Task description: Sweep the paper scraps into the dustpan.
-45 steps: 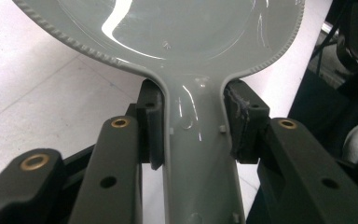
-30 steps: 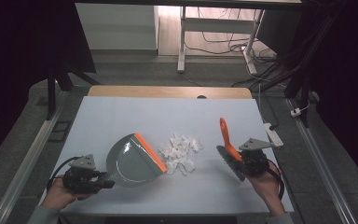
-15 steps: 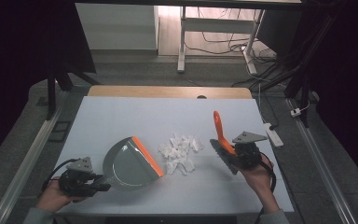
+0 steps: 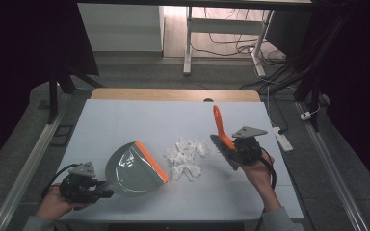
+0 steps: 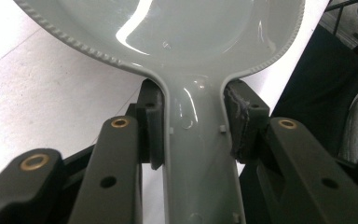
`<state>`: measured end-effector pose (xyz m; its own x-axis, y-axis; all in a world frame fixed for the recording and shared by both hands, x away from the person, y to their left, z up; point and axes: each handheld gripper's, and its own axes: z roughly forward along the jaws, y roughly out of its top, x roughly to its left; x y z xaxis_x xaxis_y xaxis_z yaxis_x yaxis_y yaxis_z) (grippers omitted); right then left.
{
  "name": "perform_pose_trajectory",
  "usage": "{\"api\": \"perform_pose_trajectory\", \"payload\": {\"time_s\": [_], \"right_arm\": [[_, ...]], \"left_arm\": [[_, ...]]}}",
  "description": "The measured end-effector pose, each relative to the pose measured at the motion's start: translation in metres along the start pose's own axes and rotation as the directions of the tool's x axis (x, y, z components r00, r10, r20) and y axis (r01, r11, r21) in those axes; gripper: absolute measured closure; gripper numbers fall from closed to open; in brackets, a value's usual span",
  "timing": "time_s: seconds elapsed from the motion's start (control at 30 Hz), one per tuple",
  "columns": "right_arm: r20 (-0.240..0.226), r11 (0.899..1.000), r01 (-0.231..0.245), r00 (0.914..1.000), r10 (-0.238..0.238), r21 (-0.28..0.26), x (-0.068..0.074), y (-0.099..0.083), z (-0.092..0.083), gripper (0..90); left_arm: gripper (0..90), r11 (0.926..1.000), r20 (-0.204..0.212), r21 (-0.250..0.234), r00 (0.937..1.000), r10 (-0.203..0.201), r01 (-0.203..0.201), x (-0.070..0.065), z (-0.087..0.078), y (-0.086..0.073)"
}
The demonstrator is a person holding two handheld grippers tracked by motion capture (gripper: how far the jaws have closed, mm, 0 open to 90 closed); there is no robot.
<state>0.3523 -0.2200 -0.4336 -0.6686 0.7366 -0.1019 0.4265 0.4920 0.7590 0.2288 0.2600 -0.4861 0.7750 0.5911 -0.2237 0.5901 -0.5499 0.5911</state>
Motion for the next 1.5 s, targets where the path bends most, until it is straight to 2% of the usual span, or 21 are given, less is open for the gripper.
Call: {"api": "perform_pose_trajectory", "payload": {"time_s": [0.1,0.27,0.43,0.87,1.23,1.5], "right_arm": [[-0.001,1.000,-0.004,1.0000,0.004,0.002,-0.001,0.006,0.009,70.5],[0.010,1.000,0.018,0.9998,-0.019,0.026,0.000,0.020,0.025,70.5],[0.012,0.999,0.014,0.9998,-0.014,0.035,-0.002,0.027,0.037,70.5],[0.046,0.997,-0.040,0.9982,0.037,0.072,-0.019,0.028,0.058,70.5],[0.055,0.993,-0.049,0.9975,0.043,0.109,-0.023,0.027,0.074,70.5],[0.050,0.991,-0.046,0.9979,0.040,0.127,-0.019,0.027,0.083,70.6]], "left_arm": [[61.7,0.9999,-0.002,0.012,1.0000,-0.003,0.003,0.000,0.001,0.000],[61.6,0.9997,0.017,0.024,0.9999,-0.002,0.001,0.001,0.003,0.000],[61.6,0.9990,0.017,0.044,0.9998,-0.004,0.003,0.001,0.007,0.001],[61.6,0.9958,0.069,0.084,0.9971,0.030,-0.035,-0.003,0.029,0.016],[61.6,0.9934,0.087,0.108,0.9958,0.029,-0.038,-0.001,0.036,0.016],[61.6,0.9909,0.096,0.128,0.9950,0.029,-0.042,0.000,0.042,0.021]]}}
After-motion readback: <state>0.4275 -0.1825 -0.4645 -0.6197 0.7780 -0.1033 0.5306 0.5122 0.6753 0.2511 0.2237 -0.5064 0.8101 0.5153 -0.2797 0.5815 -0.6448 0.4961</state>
